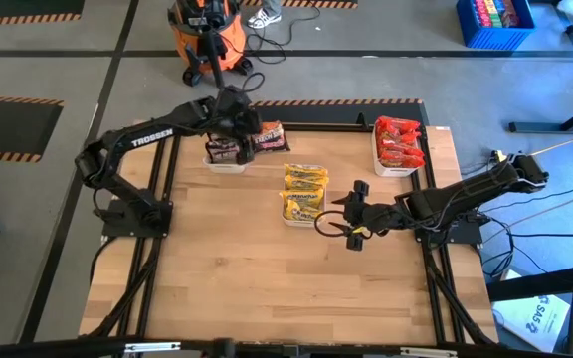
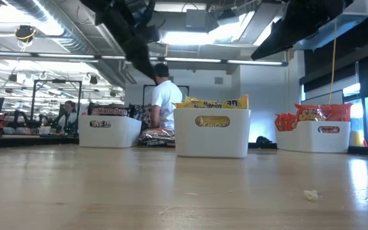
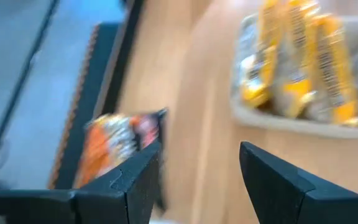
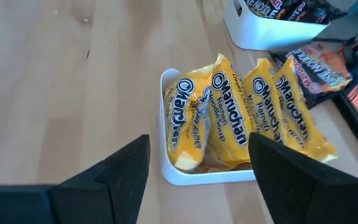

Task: Sort Maruchan noodles
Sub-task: Put the black noodle pack into the white left bin

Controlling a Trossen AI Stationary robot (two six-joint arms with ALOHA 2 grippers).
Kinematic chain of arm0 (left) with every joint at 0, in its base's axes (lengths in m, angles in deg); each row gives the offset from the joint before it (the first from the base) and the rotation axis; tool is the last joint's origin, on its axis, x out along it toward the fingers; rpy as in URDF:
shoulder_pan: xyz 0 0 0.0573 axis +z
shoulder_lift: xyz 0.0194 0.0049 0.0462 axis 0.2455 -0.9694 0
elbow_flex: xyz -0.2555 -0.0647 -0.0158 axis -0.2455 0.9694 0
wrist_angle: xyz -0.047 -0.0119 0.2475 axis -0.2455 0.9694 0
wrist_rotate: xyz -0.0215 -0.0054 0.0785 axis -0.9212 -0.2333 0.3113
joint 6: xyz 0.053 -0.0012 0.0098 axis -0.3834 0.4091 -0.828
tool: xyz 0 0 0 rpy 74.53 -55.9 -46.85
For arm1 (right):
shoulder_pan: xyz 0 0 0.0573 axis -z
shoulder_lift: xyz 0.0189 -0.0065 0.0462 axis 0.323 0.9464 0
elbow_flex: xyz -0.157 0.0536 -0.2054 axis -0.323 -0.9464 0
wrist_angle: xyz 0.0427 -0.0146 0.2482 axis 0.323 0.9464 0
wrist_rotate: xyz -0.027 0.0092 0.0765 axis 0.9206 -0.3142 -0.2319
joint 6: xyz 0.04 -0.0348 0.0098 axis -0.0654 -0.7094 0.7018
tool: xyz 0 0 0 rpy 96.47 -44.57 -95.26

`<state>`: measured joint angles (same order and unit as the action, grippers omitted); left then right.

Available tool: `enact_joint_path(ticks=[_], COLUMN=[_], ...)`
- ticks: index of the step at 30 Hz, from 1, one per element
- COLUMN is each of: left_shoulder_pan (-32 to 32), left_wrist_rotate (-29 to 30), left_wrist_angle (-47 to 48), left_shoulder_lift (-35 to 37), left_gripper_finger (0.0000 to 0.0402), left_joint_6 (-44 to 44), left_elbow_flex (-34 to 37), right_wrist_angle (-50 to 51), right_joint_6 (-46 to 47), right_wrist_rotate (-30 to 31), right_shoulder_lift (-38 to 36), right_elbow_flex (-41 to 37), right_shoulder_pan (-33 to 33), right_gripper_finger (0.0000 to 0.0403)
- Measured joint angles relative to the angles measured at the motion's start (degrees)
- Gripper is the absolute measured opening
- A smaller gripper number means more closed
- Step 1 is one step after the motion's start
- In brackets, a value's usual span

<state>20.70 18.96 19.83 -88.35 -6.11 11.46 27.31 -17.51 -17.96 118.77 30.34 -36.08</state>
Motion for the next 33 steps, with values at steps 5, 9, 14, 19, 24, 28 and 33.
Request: enact_joint_path(ticks=[5, 9, 14, 19, 24, 28, 33], left_shoulder_pan=[-2.8, -4.3, -2.9, 0.6, 2.6, 3.0, 2.8], left_wrist_rotate=[-1.4, 12.8, 23.0, 20.6, 20.5, 23.0, 26.0], left_wrist_angle=[-7.6, -12.6, -10.4, -4.7, 5.3, 8.3, 9.6], left_shoulder_lift=[-3.0, -7.4, -14.3, -22.7, -31.3, -35.7, -38.1], left_gripper_finger=[0.0212, 0.0212, 0.0207, 0.0206, 0.0205, 0.0205, 0.0205], left_joint_6=[2.9, 8.8, 18.2, 22.2, 23.9, 23.6, 20.9], left_elbow_flex=[0.0, -0.1, -5.7, -16.7, -25.4, -28.1, -28.4], right_wrist_angle=[-0.4, -0.1, -0.1, 0.3, 0.5, 1.6, 1.6], right_joint_6=[2.2, 2.4, 0.7, 0.1, -0.7, -1.0, -1.7], right_wrist_rotate=[-2.8, -1.9, -1.3, 1.1, 1.2, 1.2, 1.2], right_shoulder_lift=[0.2, 0.2, 0.2, 0.2, 0.2, 0.2, 0.2], right_elbow_flex=[-1.8, -2.4, -2.4, -2.4, -2.4, -2.4, -2.4], right_shoulder_pan=[0.0, 0.0, 0.1, 0.1, 0.1, 0.1, 0.1], right_gripper_finger=[0.0254, 0.0254, 0.0254, 0.0254, 0.0254, 0.0254, 0.0254])
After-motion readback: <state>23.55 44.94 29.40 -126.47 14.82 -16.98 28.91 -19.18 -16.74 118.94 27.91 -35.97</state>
